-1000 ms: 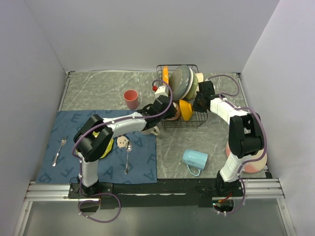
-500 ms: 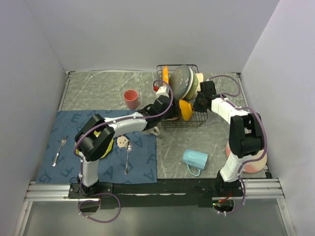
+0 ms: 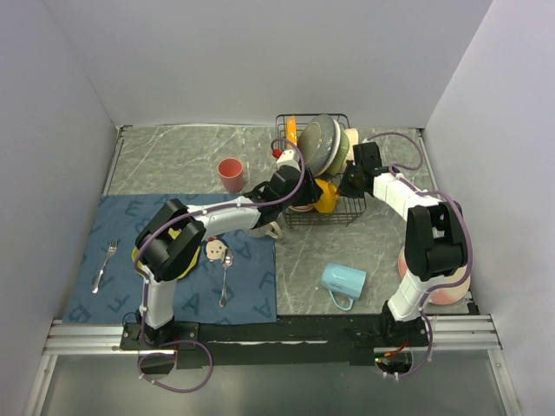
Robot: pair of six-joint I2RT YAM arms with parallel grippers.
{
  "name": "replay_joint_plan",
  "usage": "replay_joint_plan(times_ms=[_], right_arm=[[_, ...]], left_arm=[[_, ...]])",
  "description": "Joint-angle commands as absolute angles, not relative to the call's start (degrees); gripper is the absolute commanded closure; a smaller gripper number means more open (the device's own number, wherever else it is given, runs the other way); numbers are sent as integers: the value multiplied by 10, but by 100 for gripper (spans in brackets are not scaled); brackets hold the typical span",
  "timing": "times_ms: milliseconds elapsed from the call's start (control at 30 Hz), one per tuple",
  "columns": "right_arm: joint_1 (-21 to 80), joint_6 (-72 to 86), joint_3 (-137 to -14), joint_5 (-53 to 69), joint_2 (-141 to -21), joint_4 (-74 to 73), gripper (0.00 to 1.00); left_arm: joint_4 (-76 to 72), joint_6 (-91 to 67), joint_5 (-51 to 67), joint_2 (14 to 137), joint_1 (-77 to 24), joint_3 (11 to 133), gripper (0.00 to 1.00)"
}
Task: Load the mixed dishes into the dish rack
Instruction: Place the bowl upside down on the dish rack
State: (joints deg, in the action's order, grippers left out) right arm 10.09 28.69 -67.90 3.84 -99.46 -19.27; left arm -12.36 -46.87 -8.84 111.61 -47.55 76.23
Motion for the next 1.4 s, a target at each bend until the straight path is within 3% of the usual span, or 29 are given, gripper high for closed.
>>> replay_joint_plan(times_ms=[0,267,500,600,700,800,900,1367], right_arm=[[101,287,-676,40,-970,-188,77],[99,290,-675,54,-969,-188,76],[97,300,-675,63,-979,-193,69],[92,309,-667,77,-979,-185,67],[91,320,-663,97,-984,-173,71],[90,336,-657,123,-991,-157,81],[90,350,-652,145,-998,-143,99],[90,365,-622,149,-930,-104,100]], left_arm=[[-112,-484,-87,1131,-470,793,48],[-76,-488,-89,1153,-468,819,65],[-51,-486,-91,1169,-468,836,93],[-43,-486,-90,1174,-468,838,99],[-40,-486,-86,1179,-468,840,99],[-36,-486,-86,1184,-468,843,99],[-33,-484,-84,1186,-468,845,99],[-41,-465,-76,1181,-469,846,99]])
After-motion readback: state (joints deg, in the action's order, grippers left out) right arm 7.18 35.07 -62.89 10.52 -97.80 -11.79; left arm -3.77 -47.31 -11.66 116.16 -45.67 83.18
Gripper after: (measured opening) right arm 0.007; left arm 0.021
